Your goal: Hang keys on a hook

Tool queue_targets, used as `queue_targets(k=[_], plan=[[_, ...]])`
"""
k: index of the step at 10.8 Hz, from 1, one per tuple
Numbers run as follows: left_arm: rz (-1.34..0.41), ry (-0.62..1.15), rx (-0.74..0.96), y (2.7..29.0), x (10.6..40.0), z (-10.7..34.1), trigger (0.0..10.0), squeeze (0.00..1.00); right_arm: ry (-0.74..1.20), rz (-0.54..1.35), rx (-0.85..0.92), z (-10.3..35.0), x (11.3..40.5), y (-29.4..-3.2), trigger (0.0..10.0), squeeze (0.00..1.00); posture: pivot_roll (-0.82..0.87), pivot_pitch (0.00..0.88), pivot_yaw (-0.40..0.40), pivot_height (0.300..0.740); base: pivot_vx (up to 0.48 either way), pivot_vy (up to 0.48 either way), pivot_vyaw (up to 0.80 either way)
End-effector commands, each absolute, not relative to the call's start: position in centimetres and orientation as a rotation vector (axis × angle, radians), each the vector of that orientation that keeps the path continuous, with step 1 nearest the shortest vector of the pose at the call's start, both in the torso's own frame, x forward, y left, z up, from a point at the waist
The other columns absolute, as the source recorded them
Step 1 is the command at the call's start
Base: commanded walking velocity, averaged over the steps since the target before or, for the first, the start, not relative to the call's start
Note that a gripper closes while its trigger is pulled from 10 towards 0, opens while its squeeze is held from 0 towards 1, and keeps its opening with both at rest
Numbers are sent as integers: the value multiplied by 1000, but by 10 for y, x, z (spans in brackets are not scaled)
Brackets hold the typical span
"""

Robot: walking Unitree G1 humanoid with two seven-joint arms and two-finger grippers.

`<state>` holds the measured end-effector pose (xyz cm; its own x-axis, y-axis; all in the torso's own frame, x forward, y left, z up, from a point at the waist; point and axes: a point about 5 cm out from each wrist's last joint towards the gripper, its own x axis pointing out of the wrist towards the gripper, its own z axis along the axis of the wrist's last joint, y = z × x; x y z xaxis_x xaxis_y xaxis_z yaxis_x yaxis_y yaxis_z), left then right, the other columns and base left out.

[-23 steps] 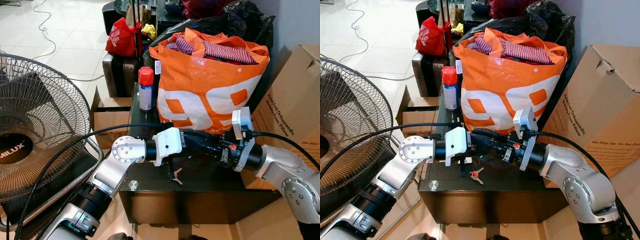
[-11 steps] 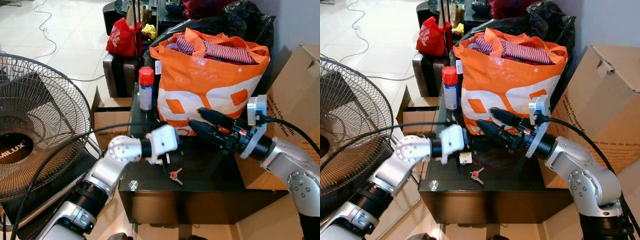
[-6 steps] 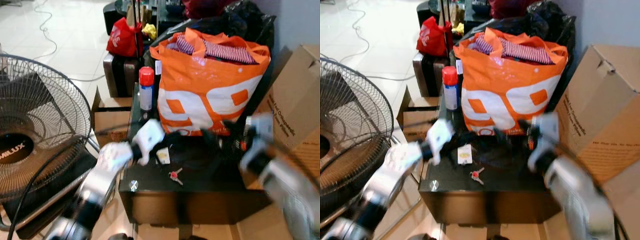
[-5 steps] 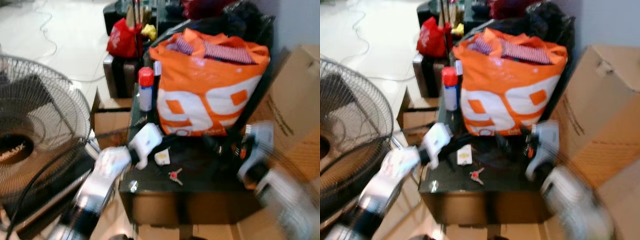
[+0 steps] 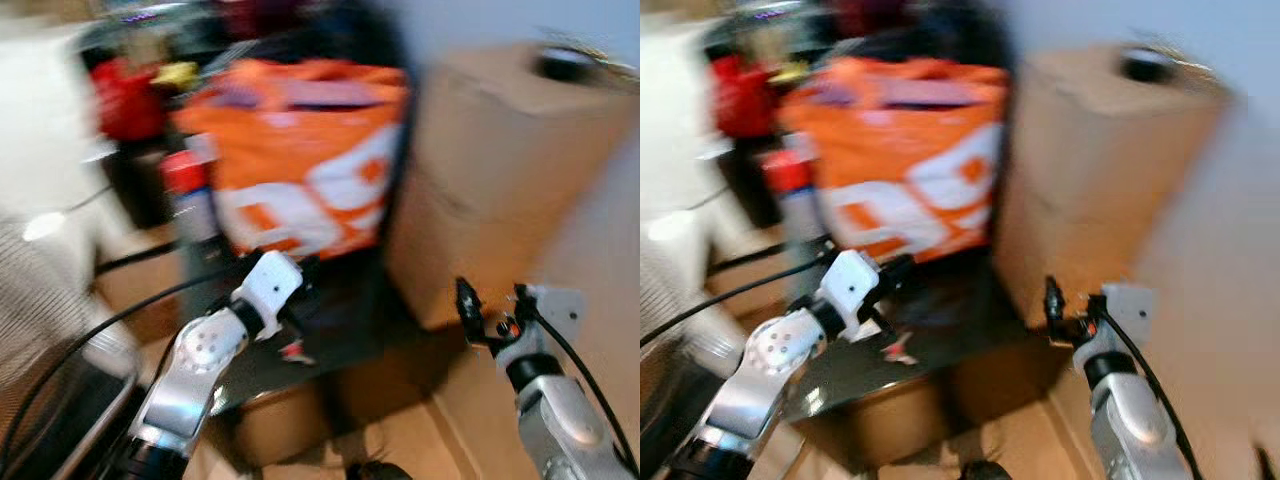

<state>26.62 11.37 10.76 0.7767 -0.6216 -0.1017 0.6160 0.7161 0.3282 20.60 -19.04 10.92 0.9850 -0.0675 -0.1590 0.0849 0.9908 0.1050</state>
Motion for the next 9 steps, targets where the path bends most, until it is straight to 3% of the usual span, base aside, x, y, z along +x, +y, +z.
queue_targets(k=[1,6,9], plan=[[-659,-20,375,116,265,109,10000,0,131,-88,103,113,204,-189,10000,0,-168,0,59,740,0,0,-800],[-640,-26,335,109,255,105,10000,0,177,-96,101,109,192,-191,10000,0,-201,0,68,740,0,0,-800],[-540,-26,319,112,257,104,10000,0,186,-75,66,110,193,-191,10000,0,-187,0,29,740,0,0,-800]])
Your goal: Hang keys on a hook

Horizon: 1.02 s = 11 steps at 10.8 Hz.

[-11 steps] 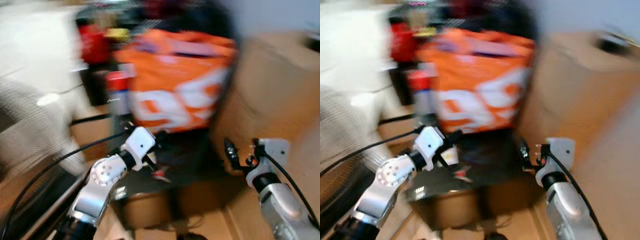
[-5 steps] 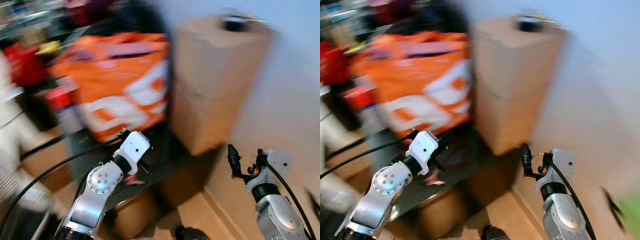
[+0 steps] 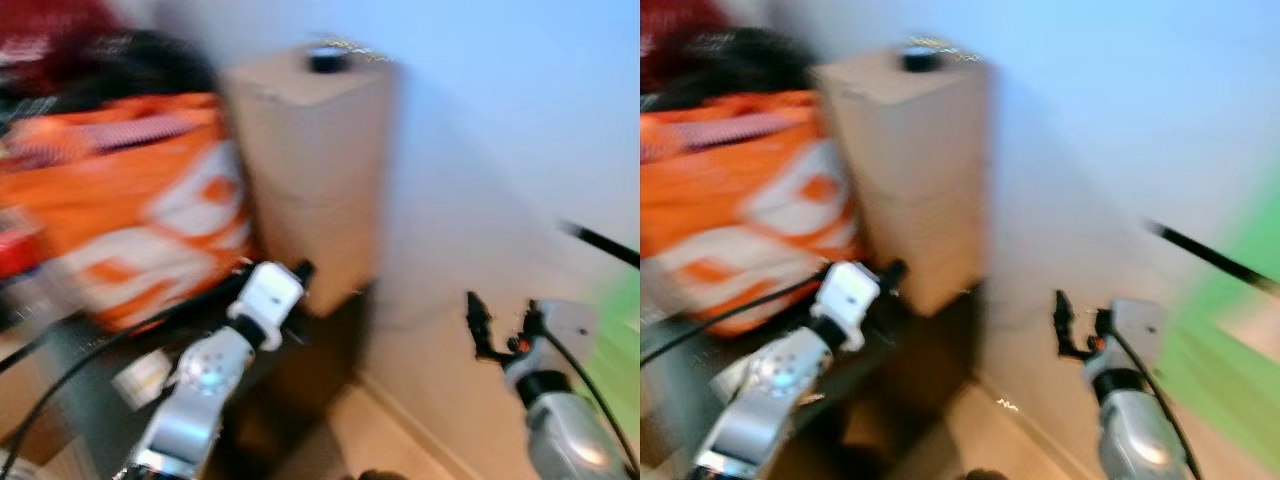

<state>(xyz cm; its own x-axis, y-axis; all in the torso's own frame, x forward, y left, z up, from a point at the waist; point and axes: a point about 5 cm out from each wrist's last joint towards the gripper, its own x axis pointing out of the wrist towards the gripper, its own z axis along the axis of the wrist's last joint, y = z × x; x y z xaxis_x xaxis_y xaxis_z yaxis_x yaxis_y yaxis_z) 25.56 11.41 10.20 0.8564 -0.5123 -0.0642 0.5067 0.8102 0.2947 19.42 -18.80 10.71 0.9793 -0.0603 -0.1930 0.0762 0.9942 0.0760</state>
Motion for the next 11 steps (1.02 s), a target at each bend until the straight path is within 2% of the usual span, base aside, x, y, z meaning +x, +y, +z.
queue_targets(k=[1,8,11], plan=[[-520,-26,315,115,256,105,10000,0,190,-63,63,109,196,-190,10000,0,-175,0,13,740,0,0,-800],[-471,-17,263,119,256,107,10000,0,181,-24,56,116,199,-190,10000,0,-189,0,2,740,0,0,-795],[-436,-26,272,126,259,110,10000,0,181,126,23,120,196,-187,10000,0,-189,0,-3,740,0,0,-796]])
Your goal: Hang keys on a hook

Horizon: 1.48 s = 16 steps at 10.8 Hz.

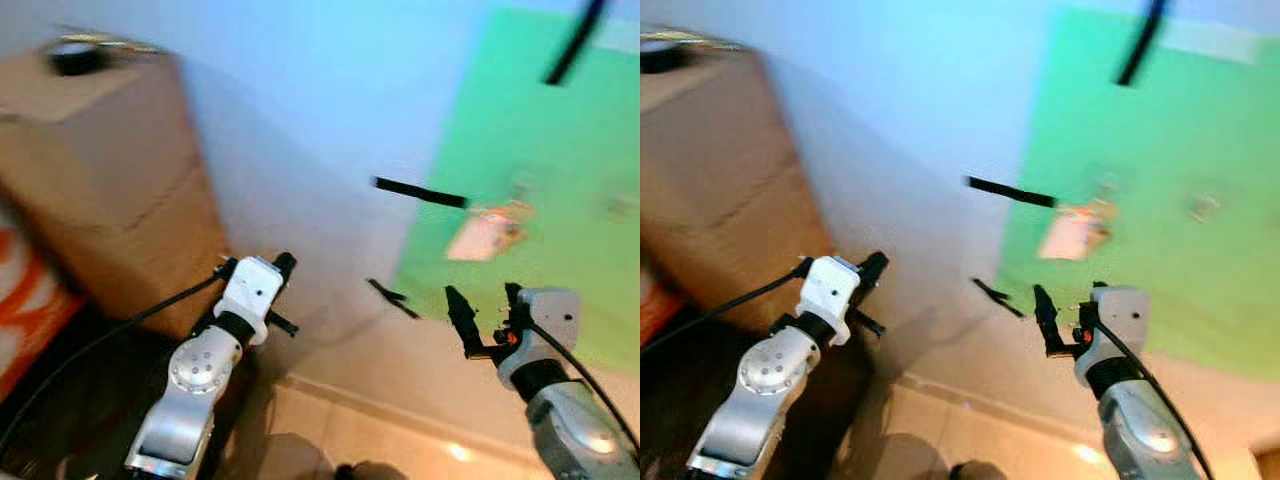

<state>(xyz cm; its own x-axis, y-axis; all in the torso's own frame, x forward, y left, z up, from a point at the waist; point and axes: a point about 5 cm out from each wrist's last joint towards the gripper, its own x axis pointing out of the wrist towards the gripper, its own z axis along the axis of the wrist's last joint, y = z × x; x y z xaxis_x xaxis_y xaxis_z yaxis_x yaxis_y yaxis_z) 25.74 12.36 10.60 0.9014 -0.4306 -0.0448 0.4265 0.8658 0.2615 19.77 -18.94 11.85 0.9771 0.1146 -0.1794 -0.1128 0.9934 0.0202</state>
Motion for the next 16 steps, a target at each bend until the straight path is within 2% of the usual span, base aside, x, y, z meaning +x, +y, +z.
queue_targets(k=[1,3,6,9,13,16], plan=[[-425,-27,263,131,259,111,10000,0,190,128,13,119,197,-190,10000,0,-183,0,-6,740,0,0,-800],[-399,-18,234,136,260,112,10000,0,203,74,53,115,199,-190,10000,0,-171,0,-10,740,0,0,-763],[-405,-7,232,135,261,112,10000,0,200,80,79,115,197,-184,10000,0,-174,0,3,740,0,0,0],[-413,-5,236,135,262,112,10000,0,197,62,80,115,197,-186,10000,0,-176,0,7,740,-349,0,0],[-404,-5,247,134,264,113,10000,0,189,51,74,116,198,-187,10000,0,-179,0,8,740,0,0,0],[-399,-1,246,133,265,111,10000,0,188,40,73,118,200,-189,10000,0,-182,0,8,740,0,0,-800]])
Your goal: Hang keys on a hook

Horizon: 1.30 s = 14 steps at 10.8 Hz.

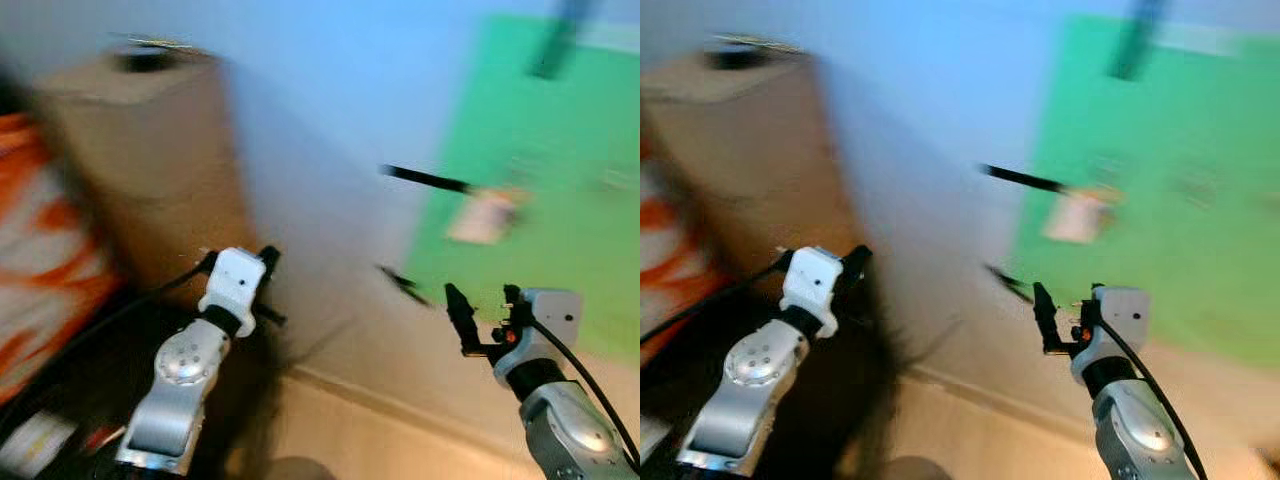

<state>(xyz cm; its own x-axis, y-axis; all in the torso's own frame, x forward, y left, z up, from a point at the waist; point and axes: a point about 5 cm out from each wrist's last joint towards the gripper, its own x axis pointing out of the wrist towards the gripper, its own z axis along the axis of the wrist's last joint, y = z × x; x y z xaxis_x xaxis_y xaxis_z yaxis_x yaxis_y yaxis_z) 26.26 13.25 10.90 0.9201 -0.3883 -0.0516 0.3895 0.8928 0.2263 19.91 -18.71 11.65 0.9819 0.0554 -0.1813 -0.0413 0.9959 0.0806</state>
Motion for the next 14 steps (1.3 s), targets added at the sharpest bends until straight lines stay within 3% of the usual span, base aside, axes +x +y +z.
queue_targets(k=[1,9,14], plan=[[-399,-1,246,133,265,111,10000,0,188,41,74,118,200,-189,10000,0,-182,0,9,740,0,0,-800],[-398,-22,247,133,264,113,10000,0,173,80,44,120,201,-191,10000,0,-178,0,7,740,0,0,-800],[-389,-27,229,134,259,113,10000,0,190,150,38,118,201,-188,10000,0,-171,0,2,740,0,-480,0]])
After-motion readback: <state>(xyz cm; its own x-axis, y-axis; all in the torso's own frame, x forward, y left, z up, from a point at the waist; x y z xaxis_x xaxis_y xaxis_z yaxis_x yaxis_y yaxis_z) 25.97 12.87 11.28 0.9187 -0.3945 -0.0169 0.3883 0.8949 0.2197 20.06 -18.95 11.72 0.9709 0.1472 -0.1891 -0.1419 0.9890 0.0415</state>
